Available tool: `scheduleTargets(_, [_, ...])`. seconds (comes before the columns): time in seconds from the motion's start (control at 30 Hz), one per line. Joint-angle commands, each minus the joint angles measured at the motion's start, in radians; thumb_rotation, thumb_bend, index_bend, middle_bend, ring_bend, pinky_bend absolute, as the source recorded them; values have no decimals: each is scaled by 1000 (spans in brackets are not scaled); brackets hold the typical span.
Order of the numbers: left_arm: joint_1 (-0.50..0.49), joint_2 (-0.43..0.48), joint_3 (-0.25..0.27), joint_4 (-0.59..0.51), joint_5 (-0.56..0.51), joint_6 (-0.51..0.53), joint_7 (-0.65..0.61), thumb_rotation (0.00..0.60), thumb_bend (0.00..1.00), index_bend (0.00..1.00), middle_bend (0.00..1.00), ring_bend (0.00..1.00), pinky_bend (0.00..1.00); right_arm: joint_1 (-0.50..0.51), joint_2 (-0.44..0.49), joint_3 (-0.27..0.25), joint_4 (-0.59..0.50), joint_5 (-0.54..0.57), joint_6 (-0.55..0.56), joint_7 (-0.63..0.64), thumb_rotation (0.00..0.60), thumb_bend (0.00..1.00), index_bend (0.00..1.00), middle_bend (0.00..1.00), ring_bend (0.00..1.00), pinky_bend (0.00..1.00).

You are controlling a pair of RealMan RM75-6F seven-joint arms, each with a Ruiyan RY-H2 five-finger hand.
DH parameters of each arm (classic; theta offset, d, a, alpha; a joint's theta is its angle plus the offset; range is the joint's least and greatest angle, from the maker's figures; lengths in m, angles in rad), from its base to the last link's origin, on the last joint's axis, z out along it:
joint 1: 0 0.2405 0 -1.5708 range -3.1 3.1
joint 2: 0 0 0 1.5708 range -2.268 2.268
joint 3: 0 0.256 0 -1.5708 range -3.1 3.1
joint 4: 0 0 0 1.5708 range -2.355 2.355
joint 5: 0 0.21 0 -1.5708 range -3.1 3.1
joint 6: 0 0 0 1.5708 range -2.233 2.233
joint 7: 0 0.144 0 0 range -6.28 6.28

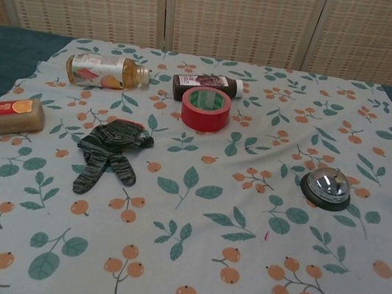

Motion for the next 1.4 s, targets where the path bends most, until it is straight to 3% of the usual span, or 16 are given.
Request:
scheduleTargets(0.03, [0, -1, 0, 2, 1, 0, 0, 600, 388, 302, 285, 213, 353, 85, -90, 40, 83, 9, -86, -9, 600, 1000, 0, 11, 0, 73])
scheduleTargets(0.2, [0, 3, -1, 3, 1, 1, -11, 600, 388, 303, 285, 213, 352, 184, -219, 53, 252, 13, -184, 99, 600, 1000, 0, 11, 0, 73])
scheduleTargets(0.43, [3, 7, -4, 7, 2, 13, -31, 600, 388, 303, 285, 213, 352, 262, -370, 14, 491, 9, -289, 183, 600, 1000, 0, 11, 0, 72])
scheduleTargets(0.57, [5, 10, -4, 8, 7, 19, -41, 600, 388, 302, 285, 214, 353, 274, -430, -2, 610, 11, -297, 234, 600, 1000, 0, 11, 0, 73])
scheduleTargets(0.7, [5, 11, -4, 10, 7, 20, -45, 600, 388, 302, 285, 214, 353, 274, -444, -14, 661, 6, -265, 276, 600, 1000, 0, 11, 0, 72])
scheduleTargets(0.83, [3, 8, -5, 12, 3, 14, -40, 600, 388, 302, 285, 213, 352, 265, -405, -17, 621, -3, -196, 270, 600, 1000, 0, 11, 0, 72])
scheduleTargets(1.03, [3, 6, -4, 9, 5, 15, -31, 600, 388, 302, 285, 214, 353, 187, -237, -16, 378, 6, -50, 127, 600, 1000, 0, 11, 0, 73])
scheduleTargets(1.2, [2, 8, -5, 8, -3, 8, -30, 600, 388, 302, 285, 214, 352, 54, -73, -24, 140, 107, 17, -69, 600, 1000, 0, 11, 0, 72])
scheduleTargets(1.4, [2, 3, -5, 3, -2, 9, -11, 600, 387, 302, 285, 213, 353, -58, 0, -21, 19, 159, 135, -100, 600, 1000, 0, 12, 0, 72])
